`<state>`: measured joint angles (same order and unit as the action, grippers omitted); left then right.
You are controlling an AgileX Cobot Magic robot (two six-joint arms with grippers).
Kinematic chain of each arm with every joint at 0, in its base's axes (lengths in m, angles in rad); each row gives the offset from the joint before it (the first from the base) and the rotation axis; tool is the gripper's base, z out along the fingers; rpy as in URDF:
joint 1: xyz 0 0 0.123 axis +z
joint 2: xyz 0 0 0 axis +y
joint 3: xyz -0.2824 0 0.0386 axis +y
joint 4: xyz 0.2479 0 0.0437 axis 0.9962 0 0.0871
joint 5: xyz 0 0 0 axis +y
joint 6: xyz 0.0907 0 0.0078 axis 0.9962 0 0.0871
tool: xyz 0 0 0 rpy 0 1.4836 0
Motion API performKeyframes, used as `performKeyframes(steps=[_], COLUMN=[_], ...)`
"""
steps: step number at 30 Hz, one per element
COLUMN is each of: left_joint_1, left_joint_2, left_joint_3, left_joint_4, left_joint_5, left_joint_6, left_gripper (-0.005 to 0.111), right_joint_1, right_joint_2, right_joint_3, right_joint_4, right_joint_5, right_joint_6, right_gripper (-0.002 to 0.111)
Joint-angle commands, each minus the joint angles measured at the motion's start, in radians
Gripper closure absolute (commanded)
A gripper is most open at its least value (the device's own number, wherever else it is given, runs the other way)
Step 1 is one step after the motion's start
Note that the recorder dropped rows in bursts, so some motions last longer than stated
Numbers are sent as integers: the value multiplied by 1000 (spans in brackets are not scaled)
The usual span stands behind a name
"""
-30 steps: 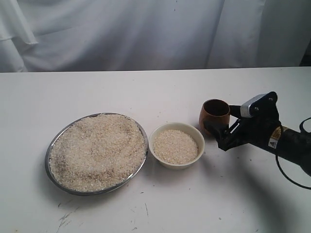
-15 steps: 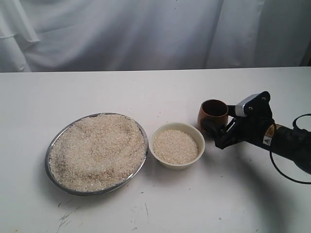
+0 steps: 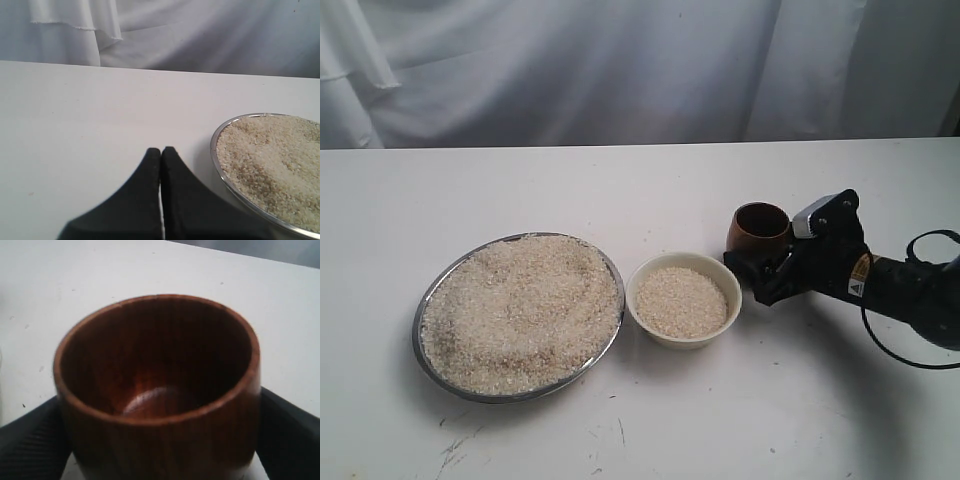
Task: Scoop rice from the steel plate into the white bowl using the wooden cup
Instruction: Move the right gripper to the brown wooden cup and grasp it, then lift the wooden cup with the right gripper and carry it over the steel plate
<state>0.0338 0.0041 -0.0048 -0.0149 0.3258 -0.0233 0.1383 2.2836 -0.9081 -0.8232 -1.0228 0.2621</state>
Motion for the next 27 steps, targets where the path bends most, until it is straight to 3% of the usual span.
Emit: performKeyframes(steps=[1,4,7,9,10,12,15,21,23,27], left_joint_1=[2,2,2,2,2,2,2,2,2,2], left_joint_2=[-4,-4,-4,-4,-4,-4,-4,-4,-4,-4], left_joint_3=[5,5,5,5,5,5,5,5,5,5], left_joint_4=[-2,-2,-2,-2,-2,-2,-2,-2,-2,-2], left_joint_5=[-7,-7,-7,-7,-7,-7,-7,-7,-7,-7], left_joint_6=[0,0,0,0,0,0,0,0,0,0], left_gripper=[107,107,107,107,107,107,107,107,107,107], right_joint_1=[1,5,16,23,24,24,24,24,56,202], right_joint_2=[-1,-1,-1,-1,-1,-4,-51,-275,-361,-471], right_joint_3=[-7,-7,-7,-7,-7,-7,-7,-7,-9,-54], right_joint_4=[-7,0,-11,-20,-16,-14,4,62,1,-61], right_joint_5=[-45,-44,-37,-39,-39,-46,16,229,272,574], right_joint_6=[3,3,3,3,3,42,163,12,5,-100], right_gripper=[30,38,55,75,93,108,108,108,108,108])
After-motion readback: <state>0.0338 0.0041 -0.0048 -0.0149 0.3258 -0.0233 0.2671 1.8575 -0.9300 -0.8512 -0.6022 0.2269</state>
